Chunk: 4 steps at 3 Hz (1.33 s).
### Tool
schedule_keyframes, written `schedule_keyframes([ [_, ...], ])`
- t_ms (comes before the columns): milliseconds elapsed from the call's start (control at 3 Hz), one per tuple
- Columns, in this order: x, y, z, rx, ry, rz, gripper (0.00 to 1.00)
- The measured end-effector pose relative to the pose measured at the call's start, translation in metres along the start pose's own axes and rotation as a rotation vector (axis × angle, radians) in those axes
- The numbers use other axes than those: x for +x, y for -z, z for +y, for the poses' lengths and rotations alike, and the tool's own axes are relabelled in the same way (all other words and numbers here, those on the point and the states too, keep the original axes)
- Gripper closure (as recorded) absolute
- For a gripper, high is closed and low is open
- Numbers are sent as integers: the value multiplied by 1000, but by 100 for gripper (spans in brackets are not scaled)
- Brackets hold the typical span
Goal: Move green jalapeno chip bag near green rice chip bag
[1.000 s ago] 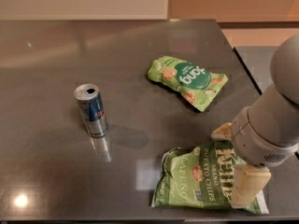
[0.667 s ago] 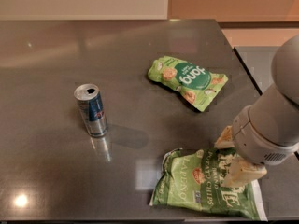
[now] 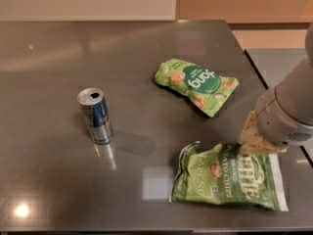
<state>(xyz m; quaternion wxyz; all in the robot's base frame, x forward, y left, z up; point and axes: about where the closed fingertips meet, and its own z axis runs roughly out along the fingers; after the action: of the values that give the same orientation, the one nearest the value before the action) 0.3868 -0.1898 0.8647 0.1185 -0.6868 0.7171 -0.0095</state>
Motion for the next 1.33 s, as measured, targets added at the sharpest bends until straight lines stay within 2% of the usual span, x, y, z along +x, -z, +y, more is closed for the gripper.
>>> schedule_keyframes([
  [333, 13, 18, -39, 73, -25, 18, 100],
  [1000, 41, 34, -131, 185, -37, 29, 100],
  [1333, 61, 29, -172, 211, -40, -1, 83],
])
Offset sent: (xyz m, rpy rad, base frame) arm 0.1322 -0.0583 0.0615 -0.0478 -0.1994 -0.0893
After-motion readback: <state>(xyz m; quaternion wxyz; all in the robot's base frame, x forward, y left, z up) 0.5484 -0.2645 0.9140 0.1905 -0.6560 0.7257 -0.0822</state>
